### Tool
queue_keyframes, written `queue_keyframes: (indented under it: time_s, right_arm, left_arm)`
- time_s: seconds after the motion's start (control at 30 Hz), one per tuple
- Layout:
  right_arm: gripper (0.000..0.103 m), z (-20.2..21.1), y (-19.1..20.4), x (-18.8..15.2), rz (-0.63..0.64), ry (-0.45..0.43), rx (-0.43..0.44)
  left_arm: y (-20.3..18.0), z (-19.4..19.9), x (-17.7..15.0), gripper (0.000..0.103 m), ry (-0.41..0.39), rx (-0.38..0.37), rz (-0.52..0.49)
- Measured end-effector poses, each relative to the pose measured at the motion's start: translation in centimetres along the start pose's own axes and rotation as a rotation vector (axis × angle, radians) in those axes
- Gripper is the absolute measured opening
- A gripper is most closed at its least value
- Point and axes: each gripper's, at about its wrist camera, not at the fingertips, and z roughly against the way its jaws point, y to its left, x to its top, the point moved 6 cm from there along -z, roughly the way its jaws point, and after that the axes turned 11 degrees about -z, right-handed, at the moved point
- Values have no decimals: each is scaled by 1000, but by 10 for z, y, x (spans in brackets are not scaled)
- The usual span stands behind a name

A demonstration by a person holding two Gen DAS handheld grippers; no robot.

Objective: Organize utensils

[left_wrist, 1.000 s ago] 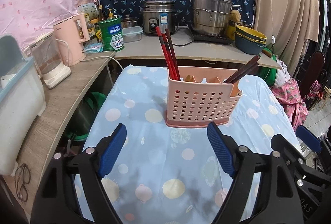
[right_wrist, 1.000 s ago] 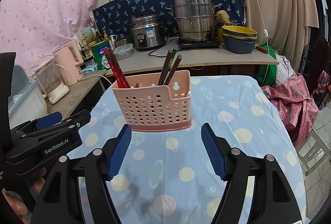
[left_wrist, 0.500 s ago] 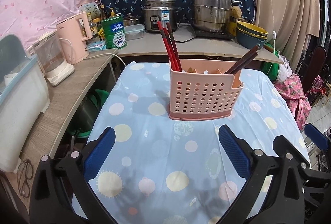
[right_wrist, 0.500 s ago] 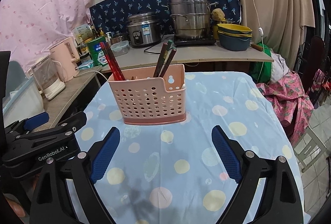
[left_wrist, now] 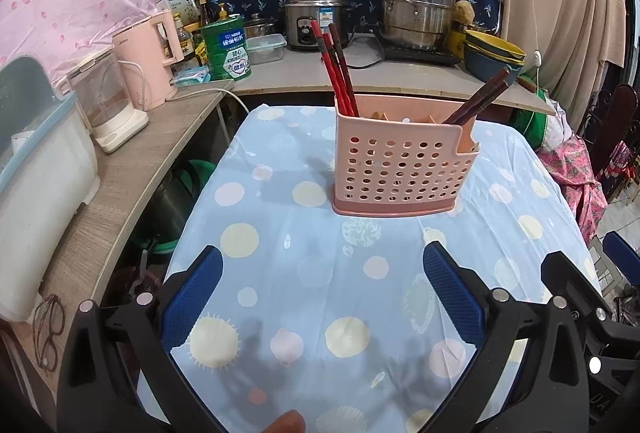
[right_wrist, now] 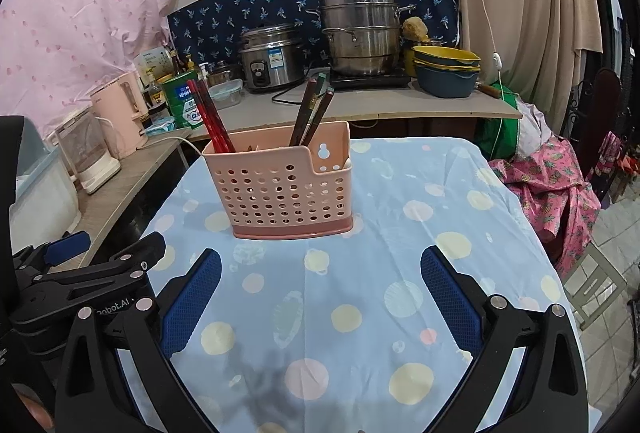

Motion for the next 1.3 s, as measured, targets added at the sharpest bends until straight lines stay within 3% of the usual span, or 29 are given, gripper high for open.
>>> queue_keyframes:
  time_s: [1.3]
  right_arm:
    - [96,-5,-2,-7,5,25,-12]
  left_arm:
    - [4,-1,-7,96,26,45,-14]
